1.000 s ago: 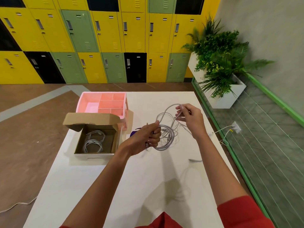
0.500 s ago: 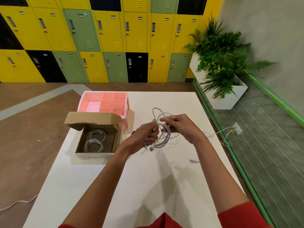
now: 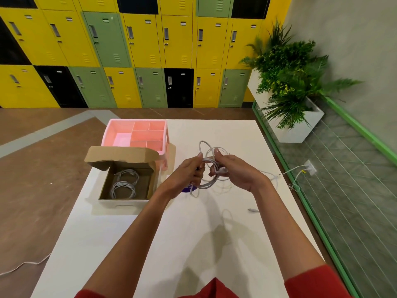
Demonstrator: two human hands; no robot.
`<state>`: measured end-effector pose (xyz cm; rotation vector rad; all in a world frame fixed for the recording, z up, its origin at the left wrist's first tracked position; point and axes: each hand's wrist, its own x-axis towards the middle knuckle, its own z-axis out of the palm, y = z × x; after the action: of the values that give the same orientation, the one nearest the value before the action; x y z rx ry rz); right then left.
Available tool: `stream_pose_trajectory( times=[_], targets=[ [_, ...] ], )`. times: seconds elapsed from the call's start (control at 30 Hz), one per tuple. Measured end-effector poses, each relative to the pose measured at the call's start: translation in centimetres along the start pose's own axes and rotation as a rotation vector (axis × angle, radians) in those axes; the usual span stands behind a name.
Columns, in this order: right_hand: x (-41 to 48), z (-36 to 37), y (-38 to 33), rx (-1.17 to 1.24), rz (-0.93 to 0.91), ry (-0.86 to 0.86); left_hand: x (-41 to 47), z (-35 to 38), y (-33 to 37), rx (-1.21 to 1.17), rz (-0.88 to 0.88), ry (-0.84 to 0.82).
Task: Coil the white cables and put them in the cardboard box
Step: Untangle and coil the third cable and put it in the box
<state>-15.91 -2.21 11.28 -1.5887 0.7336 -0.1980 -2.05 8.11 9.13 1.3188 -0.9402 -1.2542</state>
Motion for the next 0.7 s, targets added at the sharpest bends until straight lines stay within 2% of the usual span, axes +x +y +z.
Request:
stream_pose_trajectory(
  times=[0.2, 0.37, 0.6, 0.7],
  targets=[
    [-0.5, 0.0, -0.6, -0.088, -0.117, -0.107, 0.2, 0.1, 0.1, 0.036, 0.060, 0.068],
    [0.1, 0.2, -1.6, -0.468, -0.125, -0.008, 0.8, -0.5, 0.0, 0.074, 0.085, 0.128],
    [-0.2, -0.1, -2.6, -0.462, 0.014, 0.129, 1.5, -1.4, -0.2, 0.127, 0.094, 0.240],
    [-0.7, -0.2, -3.3, -0.552, 0.060, -0.003, 2.1, -1.7, -0.7, 0.172, 0.096, 0.371]
  ],
)
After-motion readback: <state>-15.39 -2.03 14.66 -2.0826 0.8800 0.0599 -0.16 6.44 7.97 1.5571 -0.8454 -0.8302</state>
